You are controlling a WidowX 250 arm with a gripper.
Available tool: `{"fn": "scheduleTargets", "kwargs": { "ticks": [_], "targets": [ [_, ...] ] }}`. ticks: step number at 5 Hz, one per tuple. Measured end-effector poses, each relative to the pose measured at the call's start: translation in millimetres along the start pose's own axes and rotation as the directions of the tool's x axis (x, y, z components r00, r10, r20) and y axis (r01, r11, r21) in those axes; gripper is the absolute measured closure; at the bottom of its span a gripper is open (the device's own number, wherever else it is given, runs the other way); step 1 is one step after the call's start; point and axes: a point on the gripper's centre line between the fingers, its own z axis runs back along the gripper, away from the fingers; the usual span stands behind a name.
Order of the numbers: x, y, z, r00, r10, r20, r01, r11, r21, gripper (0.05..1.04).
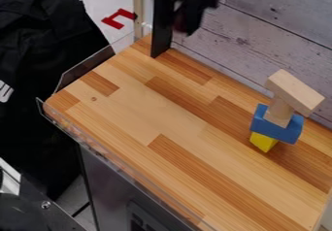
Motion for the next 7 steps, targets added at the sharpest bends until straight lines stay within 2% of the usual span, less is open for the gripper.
{"fn": "scheduleTargets", "kwargs": {
  "ticks": [1, 2, 4, 5, 7],
  "targets": [
    [-7, 18, -22, 1.0, 0.012, -0.009, -0.012, 1.0, 0.018, 0.517],
    [-14, 20, -36, 1.0, 0.0, -0.007, 0.0, 0.999, 0.036, 0.517],
    [-12, 18, -75, 0.999, -0.002, -0.054, 0.002, 1.0, 0.0, 0.517],
    [-11, 20, -92, 0.998, 0.026, -0.062, -0.029, 0.999, -0.038, 0.517],
    [-12, 40, -101, 0.992, 0.102, -0.07, -0.106, 0.993, -0.053, 0.517]
  ]
}}
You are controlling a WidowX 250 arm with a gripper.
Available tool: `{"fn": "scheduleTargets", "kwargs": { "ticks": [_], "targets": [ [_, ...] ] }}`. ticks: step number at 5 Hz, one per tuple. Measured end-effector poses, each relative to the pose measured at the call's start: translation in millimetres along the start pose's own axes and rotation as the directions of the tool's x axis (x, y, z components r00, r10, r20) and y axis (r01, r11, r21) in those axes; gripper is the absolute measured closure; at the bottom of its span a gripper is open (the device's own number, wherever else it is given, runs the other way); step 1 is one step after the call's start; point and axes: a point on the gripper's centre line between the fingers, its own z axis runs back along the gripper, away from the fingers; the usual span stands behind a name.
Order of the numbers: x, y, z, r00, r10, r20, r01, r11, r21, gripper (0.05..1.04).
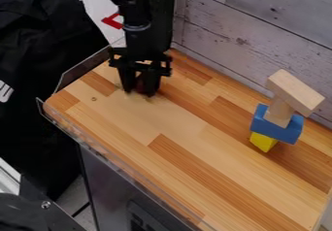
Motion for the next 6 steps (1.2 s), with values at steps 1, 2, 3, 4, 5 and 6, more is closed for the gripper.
{"fn": "scheduleTargets", "kwargs": {
  "ticks": [1, 2, 3, 4, 5, 6],
  "targets": [
    [1, 2, 1, 1.0, 0.005, -0.001, -0.005, 1.0, 0.01, 0.473],
    [-1, -2, 3, 1.0, 0.007, -0.009, -0.007, 1.0, 0.019, 0.184],
    [3, -16, 44, 0.997, -0.024, 0.069, 0.022, 1.0, 0.022, 0.083],
    [0, -40, 84, 0.991, -0.091, 0.098, 0.088, 0.995, 0.035, 0.083],
    [-11, -54, 108, 0.984, -0.151, 0.095, 0.146, 0.988, 0.053, 0.083],
    [-23, -77, 114, 0.968, -0.247, 0.047, 0.243, 0.967, 0.075, 0.083]
  ]
}}
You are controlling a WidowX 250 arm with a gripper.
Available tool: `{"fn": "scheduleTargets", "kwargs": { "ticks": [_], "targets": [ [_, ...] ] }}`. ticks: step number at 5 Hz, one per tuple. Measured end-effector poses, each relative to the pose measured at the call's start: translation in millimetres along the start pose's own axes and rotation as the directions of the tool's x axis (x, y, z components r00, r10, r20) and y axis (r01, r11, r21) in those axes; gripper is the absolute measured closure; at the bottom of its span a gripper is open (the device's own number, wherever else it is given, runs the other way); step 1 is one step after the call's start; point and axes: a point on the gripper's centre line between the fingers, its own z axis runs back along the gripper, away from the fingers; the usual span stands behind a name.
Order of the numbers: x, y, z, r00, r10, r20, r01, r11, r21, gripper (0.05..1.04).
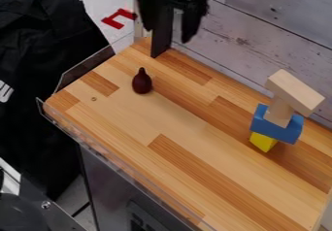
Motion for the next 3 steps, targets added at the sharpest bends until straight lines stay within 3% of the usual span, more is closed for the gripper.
{"fn": "scheduleTargets", "kwargs": {
  "ticks": [1, 3],
  "targets": [
    [-1, -23, -3, 0.997, -0.072, -0.008, 0.072, 0.997, 0.004, 0.083],
    [-16, -37, -6, 0.998, -0.062, -0.019, 0.062, 0.998, -0.004, 0.083]
  ]
}}
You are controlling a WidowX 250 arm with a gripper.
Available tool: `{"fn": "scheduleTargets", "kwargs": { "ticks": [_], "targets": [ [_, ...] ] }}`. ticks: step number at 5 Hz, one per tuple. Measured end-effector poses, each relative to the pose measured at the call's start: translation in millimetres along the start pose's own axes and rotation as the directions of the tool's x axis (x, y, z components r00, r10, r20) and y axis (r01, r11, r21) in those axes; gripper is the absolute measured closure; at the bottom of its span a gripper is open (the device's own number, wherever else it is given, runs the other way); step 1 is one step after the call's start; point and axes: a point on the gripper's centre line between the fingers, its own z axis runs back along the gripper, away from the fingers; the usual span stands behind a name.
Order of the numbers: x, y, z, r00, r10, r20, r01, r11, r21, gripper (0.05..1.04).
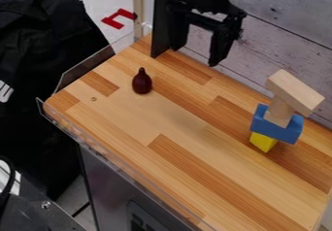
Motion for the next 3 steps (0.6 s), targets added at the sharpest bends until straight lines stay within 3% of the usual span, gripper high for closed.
{"fn": "scheduleTargets", "kwargs": {
  "ticks": [1, 3],
  "targets": [
    [-0.8, -0.2, -7.4, 0.999, 0.043, -0.027, -0.043, 0.999, -0.016, 0.083],
    [-1.0, 0.3, -7.8, 0.998, 0.052, -0.03, -0.052, 0.999, -0.016, 0.083]
  ]
}}
